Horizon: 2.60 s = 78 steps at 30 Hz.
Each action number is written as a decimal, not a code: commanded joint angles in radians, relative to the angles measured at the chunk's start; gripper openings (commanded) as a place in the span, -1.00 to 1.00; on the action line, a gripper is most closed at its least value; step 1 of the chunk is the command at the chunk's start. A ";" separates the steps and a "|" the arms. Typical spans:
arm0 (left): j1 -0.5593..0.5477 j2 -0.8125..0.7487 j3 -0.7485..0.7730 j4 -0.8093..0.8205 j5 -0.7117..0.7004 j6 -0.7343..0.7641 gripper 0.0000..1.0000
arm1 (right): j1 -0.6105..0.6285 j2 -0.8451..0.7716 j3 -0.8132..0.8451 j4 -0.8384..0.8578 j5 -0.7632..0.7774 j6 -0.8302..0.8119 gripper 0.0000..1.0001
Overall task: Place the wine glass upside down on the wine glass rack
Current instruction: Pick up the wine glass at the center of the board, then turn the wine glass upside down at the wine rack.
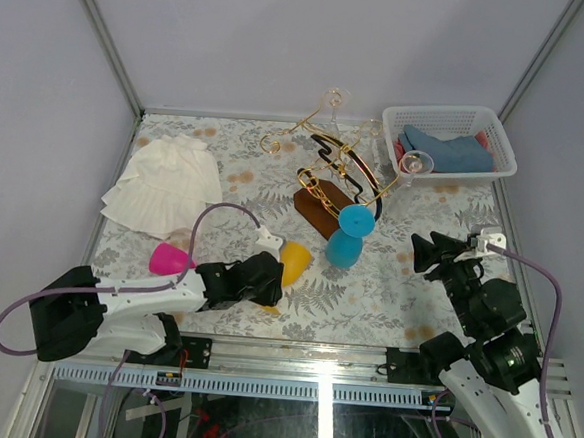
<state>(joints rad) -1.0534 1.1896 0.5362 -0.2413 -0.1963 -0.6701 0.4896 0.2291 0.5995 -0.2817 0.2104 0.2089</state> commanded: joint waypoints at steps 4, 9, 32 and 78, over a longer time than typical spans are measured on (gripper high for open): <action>-0.002 0.021 -0.017 0.103 -0.072 -0.020 -0.89 | -0.006 0.030 0.118 -0.033 -0.210 -0.120 0.05; 0.005 -0.013 -0.023 0.101 -0.076 -0.027 -1.00 | -0.006 0.121 0.261 -0.102 -0.369 -0.127 0.19; 0.111 -0.322 -0.057 0.069 -0.004 -0.082 -1.00 | 0.355 0.587 0.467 0.145 -0.416 -0.151 0.38; 0.116 -0.623 -0.049 0.044 0.106 -0.028 -1.00 | 1.009 0.838 -0.167 1.026 0.192 -0.521 0.06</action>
<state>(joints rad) -0.9417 0.5629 0.5110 -0.2913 -0.1482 -0.7380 1.4925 1.0592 0.4210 0.6785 0.3595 -0.3252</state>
